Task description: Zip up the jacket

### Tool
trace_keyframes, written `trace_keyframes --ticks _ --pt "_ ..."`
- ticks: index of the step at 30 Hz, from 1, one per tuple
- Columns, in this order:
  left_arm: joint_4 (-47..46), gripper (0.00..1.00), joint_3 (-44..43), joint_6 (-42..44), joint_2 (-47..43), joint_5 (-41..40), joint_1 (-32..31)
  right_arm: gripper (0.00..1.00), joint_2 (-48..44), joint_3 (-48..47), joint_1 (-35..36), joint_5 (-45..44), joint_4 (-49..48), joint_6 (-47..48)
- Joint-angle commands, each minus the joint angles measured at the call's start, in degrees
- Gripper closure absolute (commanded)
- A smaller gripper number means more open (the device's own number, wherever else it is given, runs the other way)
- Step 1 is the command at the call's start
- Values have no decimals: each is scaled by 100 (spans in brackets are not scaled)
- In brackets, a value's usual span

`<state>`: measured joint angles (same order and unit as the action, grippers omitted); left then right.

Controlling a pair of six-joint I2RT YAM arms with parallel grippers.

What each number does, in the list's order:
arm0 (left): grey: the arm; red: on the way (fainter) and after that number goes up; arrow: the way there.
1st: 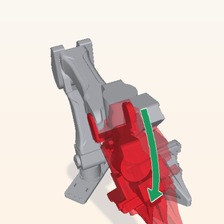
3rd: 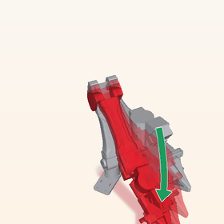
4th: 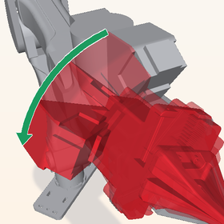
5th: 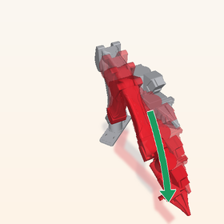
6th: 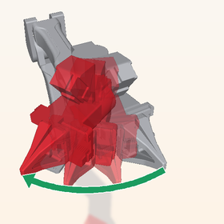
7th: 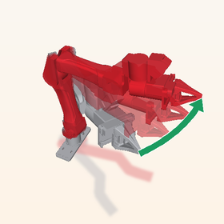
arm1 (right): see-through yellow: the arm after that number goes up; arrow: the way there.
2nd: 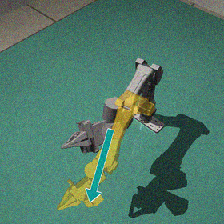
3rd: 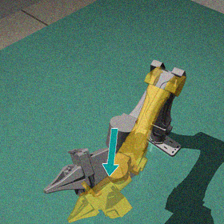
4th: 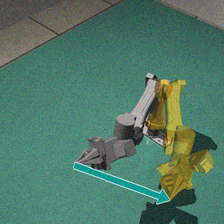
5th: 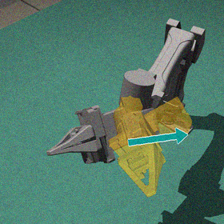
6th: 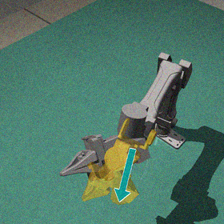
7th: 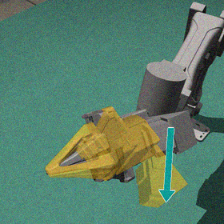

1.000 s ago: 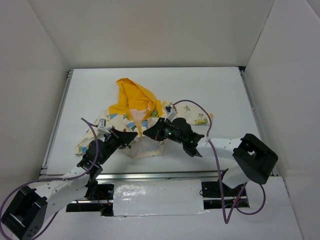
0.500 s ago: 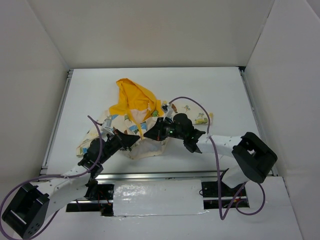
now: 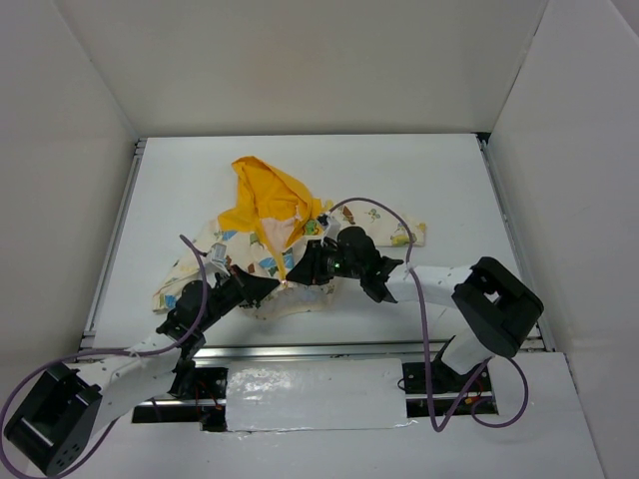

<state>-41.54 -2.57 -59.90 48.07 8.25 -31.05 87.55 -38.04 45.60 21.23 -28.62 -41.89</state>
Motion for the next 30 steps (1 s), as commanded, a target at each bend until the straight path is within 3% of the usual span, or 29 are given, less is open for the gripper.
trace_keyframes --ticks 1,6,9,17,22,30 --pt "-416 100 11 110 88 344 -68 66 -159 -450 -16 -286 338 304" --pt "-513 100 28 49 176 309 -68 59 -475 -880 -43 -444 1007 524" --pt "-557 100 2 22 211 361 -68 40 -668 -1100 -34 -559 1366 638" --pt "-610 100 -60 -22 246 388 -68 16 -1240 -793 -34 -919 1701 586" --pt "-671 100 -147 -57 334 405 -68 17 -1731 -303 53 -867 1825 200" --pt "-917 100 -200 -136 475 502 -68 20 -2374 1272 879 -1051 210 -1364"
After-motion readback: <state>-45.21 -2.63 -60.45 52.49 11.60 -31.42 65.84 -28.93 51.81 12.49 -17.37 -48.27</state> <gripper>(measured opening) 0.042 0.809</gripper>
